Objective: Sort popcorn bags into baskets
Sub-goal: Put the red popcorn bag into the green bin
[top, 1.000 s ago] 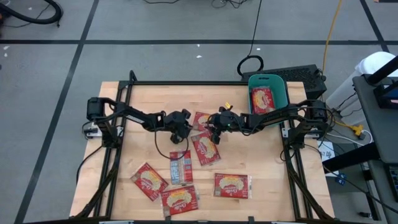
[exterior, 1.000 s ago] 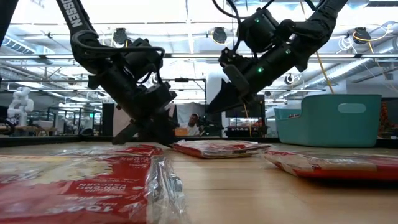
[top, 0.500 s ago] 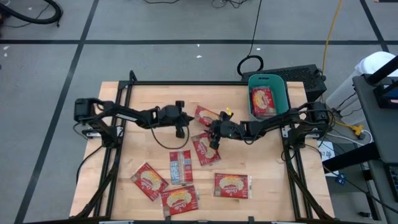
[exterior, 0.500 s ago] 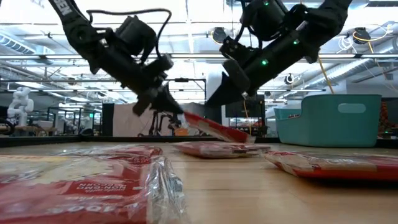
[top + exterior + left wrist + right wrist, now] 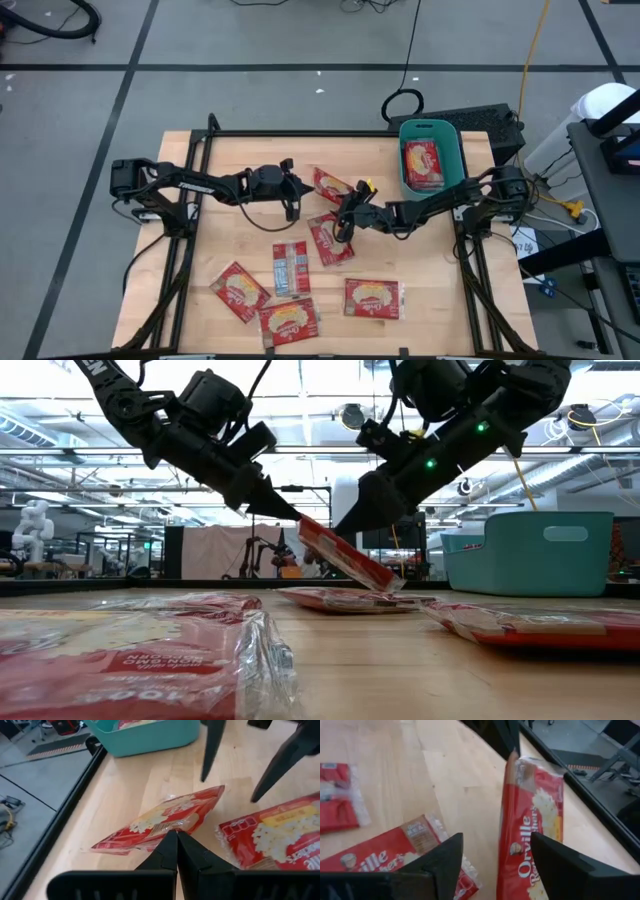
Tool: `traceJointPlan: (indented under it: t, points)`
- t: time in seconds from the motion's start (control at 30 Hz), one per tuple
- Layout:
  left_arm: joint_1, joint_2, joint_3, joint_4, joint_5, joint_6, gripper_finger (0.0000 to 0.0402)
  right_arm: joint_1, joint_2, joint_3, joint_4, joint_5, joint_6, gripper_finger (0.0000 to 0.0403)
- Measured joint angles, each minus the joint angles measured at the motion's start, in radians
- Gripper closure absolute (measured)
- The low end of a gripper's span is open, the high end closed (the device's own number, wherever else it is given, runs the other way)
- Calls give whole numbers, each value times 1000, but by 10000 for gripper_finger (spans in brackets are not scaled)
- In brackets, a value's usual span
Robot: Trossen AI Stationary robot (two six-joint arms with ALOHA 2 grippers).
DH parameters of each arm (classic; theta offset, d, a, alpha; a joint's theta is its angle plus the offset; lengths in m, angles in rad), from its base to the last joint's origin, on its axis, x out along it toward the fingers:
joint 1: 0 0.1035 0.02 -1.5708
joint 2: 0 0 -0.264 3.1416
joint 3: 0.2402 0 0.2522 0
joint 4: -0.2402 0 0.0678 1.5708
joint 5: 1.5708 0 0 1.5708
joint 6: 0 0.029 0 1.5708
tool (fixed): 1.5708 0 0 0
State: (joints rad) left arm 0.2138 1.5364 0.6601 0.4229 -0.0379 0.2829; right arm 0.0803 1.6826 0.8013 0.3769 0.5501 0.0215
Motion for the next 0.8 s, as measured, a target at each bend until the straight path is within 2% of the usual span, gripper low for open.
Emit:
traceJointPlan:
  t: [0.17, 0.3, 0.4, 0.47, 0.63, 0.7, 0.8]
  points:
    - [-2, 0, 0, 9, 19, -34, 401, -7, 36, 1, 17, 25, -49, 169]
    - [-10, 0, 0, 33, 52, -50, 401, -31, 91, 1, 60, 84, -59, 190]
    - [-21, 0, 1, 54, 83, -57, 401, -44, 116, 0, 97, 183, -23, 224]
    - [-29, 0, 1, 53, 90, -72, 401, -47, 115, 0, 121, 212, -18, 254]
    - [-53, 0, 1, 53, 89, -76, 397, -39, 115, 0, 132, 194, -98, 343]
    - [-60, 0, 1, 60, 90, -73, 392, -39, 115, 0, 131, 155, -117, 378]
    - [-71, -1, 1, 62, 90, -72, 380, -39, 115, 0, 128, 104, -169, 393]
